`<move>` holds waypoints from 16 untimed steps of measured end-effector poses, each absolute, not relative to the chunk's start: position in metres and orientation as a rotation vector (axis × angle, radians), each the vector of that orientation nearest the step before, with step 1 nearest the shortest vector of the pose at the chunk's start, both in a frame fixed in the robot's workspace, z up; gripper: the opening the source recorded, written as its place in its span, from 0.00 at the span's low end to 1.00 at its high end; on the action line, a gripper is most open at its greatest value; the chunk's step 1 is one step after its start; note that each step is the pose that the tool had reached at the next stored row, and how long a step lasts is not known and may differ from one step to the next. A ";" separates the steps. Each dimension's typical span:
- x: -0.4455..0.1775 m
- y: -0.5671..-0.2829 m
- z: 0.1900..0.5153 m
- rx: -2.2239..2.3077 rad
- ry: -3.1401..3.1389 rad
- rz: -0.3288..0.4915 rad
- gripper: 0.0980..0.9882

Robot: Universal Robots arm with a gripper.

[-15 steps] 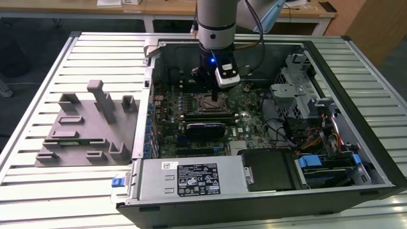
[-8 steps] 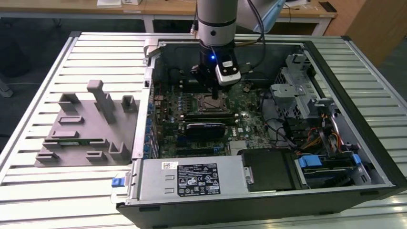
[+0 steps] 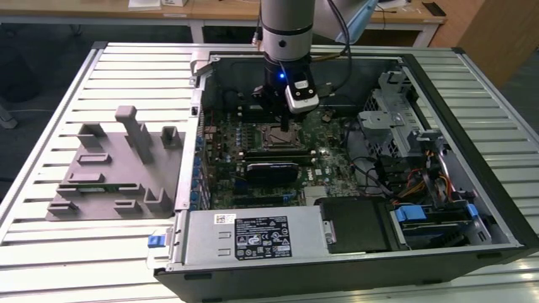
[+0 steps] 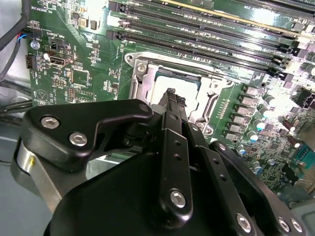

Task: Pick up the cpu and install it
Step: 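Install the second cpu locking lever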

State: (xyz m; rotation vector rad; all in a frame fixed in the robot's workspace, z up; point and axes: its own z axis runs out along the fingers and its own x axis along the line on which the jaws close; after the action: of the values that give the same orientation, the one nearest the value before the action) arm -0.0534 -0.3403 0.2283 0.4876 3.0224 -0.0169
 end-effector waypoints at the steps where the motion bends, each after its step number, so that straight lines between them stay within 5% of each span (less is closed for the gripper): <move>1: -0.053 -0.340 0.228 0.488 3.022 -0.017 0.01; 16: -0.053 -0.340 0.241 0.488 3.022 -0.016 0.01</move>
State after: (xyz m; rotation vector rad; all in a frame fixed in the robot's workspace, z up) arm -0.0534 -0.3403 0.2414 0.4876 3.0224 -0.0164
